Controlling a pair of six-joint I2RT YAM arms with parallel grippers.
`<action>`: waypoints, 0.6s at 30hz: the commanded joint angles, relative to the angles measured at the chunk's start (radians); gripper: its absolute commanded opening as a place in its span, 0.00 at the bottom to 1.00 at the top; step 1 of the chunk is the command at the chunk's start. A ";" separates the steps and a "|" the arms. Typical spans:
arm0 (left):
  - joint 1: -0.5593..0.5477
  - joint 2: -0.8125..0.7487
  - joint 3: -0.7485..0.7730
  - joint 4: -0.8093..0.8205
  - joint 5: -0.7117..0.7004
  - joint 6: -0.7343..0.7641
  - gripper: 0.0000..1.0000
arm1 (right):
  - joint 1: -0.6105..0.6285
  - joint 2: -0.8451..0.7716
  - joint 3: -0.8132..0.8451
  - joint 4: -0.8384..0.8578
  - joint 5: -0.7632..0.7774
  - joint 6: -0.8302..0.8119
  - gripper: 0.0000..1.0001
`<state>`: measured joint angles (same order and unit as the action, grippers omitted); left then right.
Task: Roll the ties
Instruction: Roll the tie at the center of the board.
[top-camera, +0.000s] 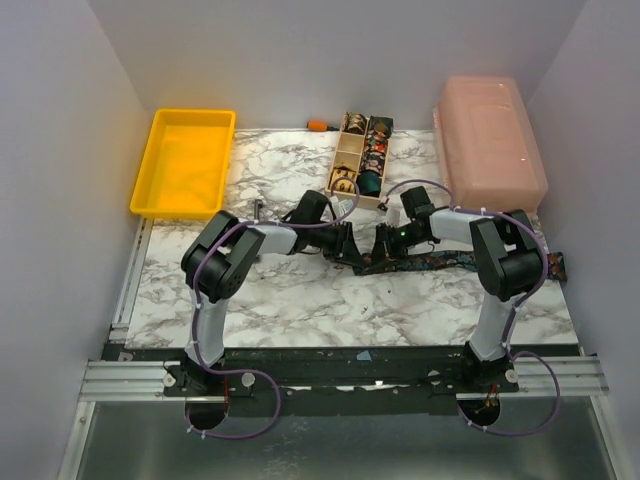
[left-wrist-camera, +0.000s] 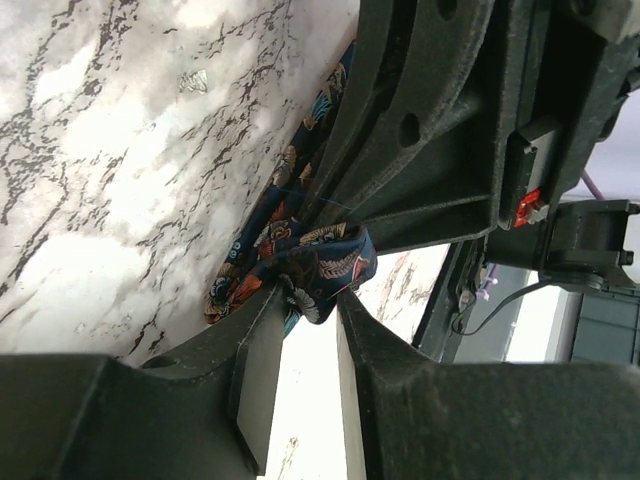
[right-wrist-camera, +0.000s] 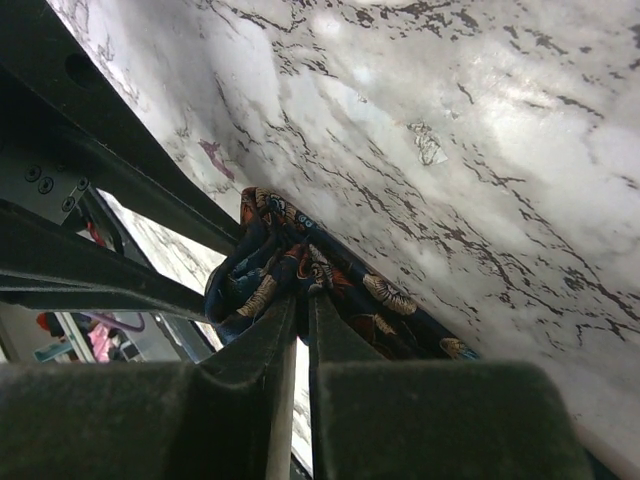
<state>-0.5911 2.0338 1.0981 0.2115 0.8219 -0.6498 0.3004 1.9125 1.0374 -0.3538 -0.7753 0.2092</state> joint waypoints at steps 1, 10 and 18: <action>-0.003 0.049 0.018 -0.161 -0.121 0.096 0.31 | 0.006 -0.004 0.001 -0.038 0.182 -0.043 0.11; 0.000 -0.205 -0.208 0.168 -0.112 0.240 0.66 | 0.006 0.056 -0.004 -0.072 0.268 -0.114 0.00; -0.001 -0.331 -0.409 0.404 -0.222 0.514 0.72 | 0.007 0.091 0.013 -0.138 0.285 -0.196 0.00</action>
<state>-0.5911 1.7580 0.7712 0.4313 0.7052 -0.3489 0.3111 1.9198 1.0760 -0.4206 -0.7319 0.1337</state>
